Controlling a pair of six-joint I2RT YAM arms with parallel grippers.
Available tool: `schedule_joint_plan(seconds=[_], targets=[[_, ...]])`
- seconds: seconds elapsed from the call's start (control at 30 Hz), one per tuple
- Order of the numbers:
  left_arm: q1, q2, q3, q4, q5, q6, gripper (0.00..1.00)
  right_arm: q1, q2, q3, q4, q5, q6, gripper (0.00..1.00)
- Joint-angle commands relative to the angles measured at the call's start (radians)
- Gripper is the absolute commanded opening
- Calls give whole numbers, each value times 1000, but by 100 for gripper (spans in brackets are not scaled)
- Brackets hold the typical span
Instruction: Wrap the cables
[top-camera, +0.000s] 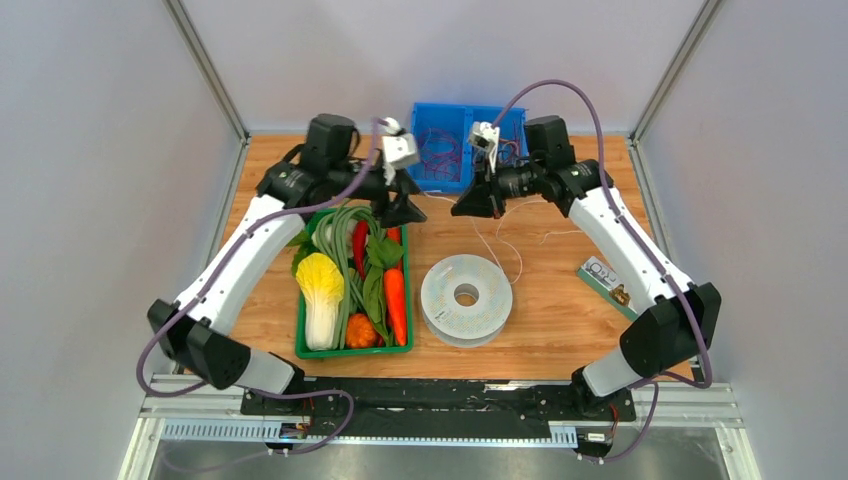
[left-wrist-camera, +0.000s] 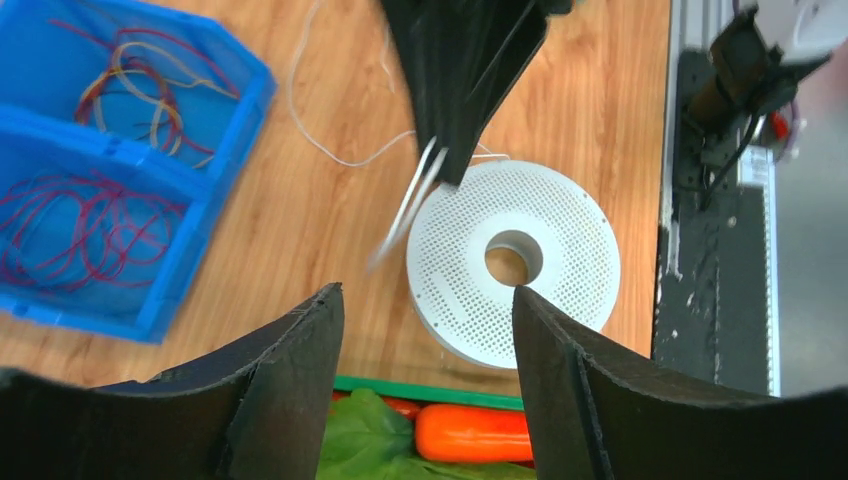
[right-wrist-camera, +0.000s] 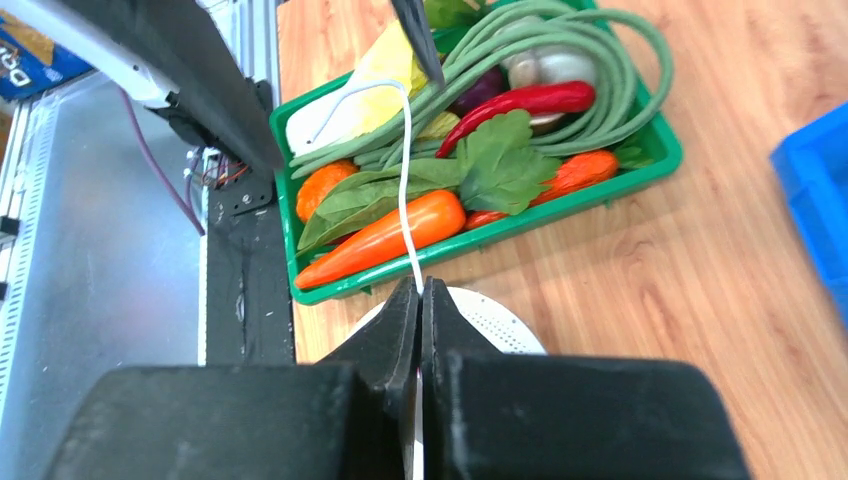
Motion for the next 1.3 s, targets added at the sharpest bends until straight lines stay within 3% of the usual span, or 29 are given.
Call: schedule_joint_plan(seconds=[0.0, 0.07, 0.13, 0.3, 0.33, 0.5, 0.63, 1.07, 1.2, 1.27], targets=[[175, -207, -206, 452, 280, -415, 70, -39, -98, -5, 134, -45, 78, 0], [202, -264, -356, 791, 321, -622, 70, -43, -122, -28, 194, -60, 118, 0], [194, -286, -446, 1026, 276, -761, 68, -41, -147, -51, 263, -76, 172, 0], [177, -197, -490, 1475, 226, -1092, 65, -43, -162, -65, 326, -122, 255, 0], [174, -183, -480, 1502, 224, -1108, 64, -43, -164, -64, 320, -131, 258, 0], [128, -166, -463, 1544, 270, -1028, 60, -39, -175, -75, 298, -140, 252, 0], [111, -145, -448, 1544, 291, -1011, 50, -39, -173, -62, 260, -140, 221, 0], [101, -117, -434, 1392, 319, -890, 36, -41, -170, -49, 222, -149, 183, 0], [99, -114, -417, 1358, 341, -870, 17, -41, -165, -38, 194, -146, 155, 0], [99, -123, -403, 1248, 345, -805, 3, -41, -161, -23, 159, -140, 132, 0]])
